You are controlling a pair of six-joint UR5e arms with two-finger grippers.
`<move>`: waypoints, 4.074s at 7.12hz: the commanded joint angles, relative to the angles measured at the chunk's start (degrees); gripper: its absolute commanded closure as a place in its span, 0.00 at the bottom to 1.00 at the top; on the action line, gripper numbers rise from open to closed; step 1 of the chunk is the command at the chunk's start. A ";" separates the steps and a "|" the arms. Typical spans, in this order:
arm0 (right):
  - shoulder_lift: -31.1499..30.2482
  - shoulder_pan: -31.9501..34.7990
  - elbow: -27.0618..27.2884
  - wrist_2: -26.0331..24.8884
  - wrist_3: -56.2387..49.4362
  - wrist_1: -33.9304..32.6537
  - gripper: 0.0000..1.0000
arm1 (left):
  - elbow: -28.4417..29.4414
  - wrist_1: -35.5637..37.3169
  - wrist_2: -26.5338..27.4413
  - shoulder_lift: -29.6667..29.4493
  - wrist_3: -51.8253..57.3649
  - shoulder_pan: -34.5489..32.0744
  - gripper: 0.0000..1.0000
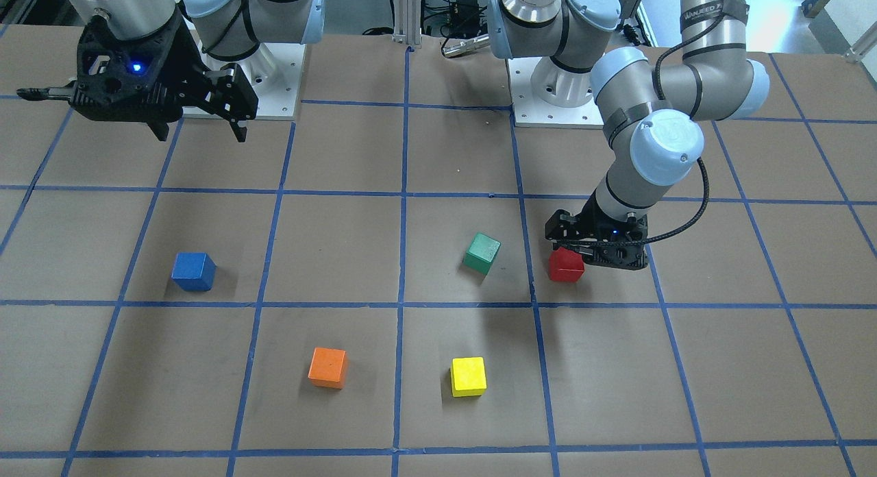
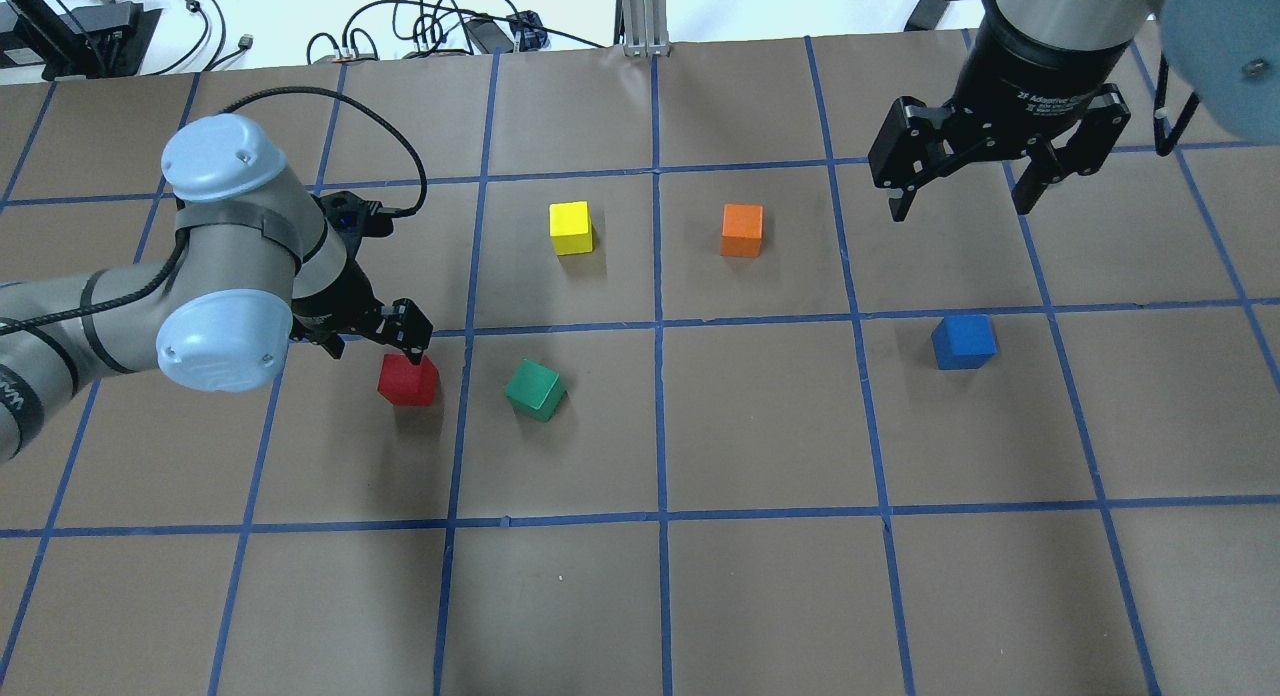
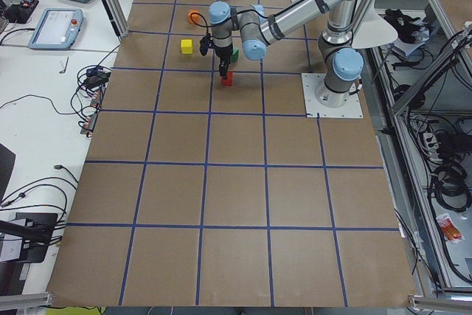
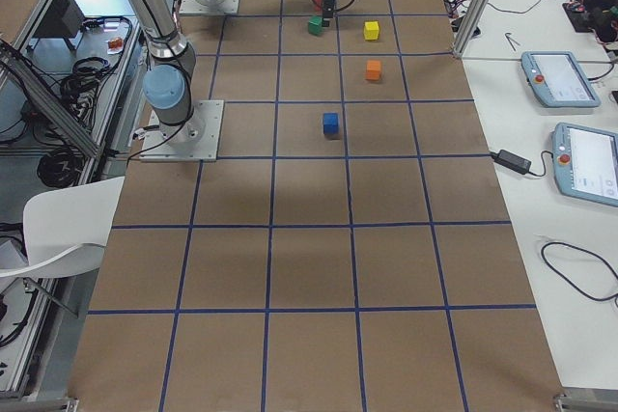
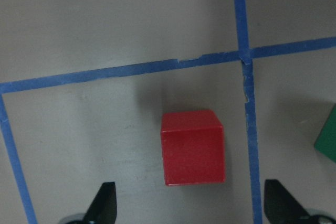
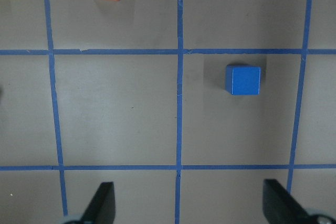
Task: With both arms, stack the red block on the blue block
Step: 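Lower the left gripper onto the red cube and close it, then lift the red cube with the left gripper and carry it toward the table center, then open the left gripper to release the red cube and raise it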
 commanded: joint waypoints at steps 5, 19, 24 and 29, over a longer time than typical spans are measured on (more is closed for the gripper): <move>0.00 -0.09 1.67 -3.87 0.52 -0.10 0.00 | -2.04 8.94 -0.15 -4.32 -0.50 -0.32 1.00; -0.09 -2.90 1.32 1.93 -0.53 -0.63 0.00 | 21.87 5.85 -3.67 -18.45 -38.74 -29.68 0.64; 0.35 -2.38 1.67 1.94 0.35 -0.54 0.00 | 23.01 2.46 -3.76 -12.78 -36.21 -24.52 0.00; 7.18 0.51 2.11 2.63 -0.08 -9.39 0.00 | 38.72 -37.41 -3.24 2.96 -6.81 -5.20 0.00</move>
